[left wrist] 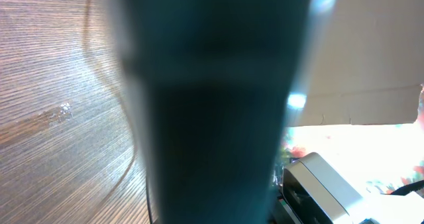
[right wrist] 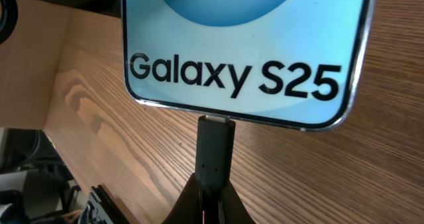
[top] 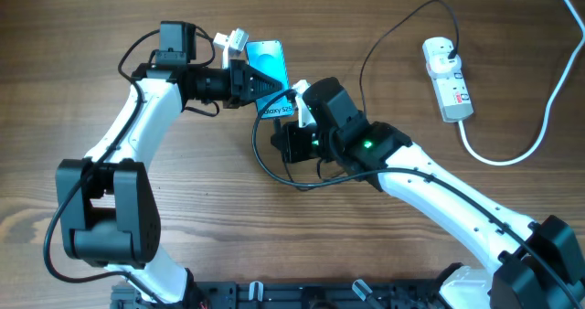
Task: Plug charger to phone and switch on socket
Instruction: 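Align the USB-C plug under the phone held by the left gripper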
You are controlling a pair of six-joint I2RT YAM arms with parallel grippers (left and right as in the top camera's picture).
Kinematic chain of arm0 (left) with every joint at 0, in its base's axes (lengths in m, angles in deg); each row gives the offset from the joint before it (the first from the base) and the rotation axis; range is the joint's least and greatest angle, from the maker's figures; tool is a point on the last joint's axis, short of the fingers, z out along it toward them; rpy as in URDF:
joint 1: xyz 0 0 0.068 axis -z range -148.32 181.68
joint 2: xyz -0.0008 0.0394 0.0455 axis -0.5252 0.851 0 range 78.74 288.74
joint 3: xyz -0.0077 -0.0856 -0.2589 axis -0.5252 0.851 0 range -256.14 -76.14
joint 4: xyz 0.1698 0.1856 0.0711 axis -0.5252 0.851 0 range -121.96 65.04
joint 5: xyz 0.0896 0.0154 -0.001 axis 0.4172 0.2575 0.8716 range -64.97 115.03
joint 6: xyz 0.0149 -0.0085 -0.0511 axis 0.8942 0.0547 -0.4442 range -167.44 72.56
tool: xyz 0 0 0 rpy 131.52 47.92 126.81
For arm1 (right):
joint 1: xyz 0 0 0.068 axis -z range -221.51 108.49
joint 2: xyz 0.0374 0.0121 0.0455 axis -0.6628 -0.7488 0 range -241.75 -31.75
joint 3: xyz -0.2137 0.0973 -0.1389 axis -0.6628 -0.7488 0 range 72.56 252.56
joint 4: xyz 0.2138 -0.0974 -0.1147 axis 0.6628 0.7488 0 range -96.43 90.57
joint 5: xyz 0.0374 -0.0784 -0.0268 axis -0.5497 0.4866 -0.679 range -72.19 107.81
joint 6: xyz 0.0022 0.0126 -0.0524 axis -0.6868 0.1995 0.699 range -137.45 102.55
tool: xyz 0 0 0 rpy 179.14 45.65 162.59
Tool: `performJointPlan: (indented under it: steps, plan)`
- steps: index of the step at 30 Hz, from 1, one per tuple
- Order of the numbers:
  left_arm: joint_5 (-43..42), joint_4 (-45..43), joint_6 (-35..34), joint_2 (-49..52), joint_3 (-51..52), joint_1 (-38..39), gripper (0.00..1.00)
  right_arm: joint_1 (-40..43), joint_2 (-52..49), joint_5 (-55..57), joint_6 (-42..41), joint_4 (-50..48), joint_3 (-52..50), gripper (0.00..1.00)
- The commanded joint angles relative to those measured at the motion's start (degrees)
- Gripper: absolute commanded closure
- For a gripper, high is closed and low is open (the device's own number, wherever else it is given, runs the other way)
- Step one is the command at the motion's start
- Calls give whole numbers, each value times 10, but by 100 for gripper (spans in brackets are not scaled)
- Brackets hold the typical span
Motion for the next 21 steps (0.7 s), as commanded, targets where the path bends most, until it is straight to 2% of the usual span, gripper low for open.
performJointPlan:
  steps: [1, 8, 11, 21]
  plan:
    - [-24, -2, 6, -2, 1, 0, 96, 0, -5, 20, 1, -1, 9, 96]
    - [-24, -9, 7, -2, 1, 0, 96, 0, -5, 20, -3, -9, 9, 96]
    - [-24, -10, 30, -2, 1, 0, 96, 0, -5, 20, -29, -9, 9, 96]
    - [-24, -1, 35, -2, 1, 2, 96, 0, -5, 22, -24, -12, 9, 96]
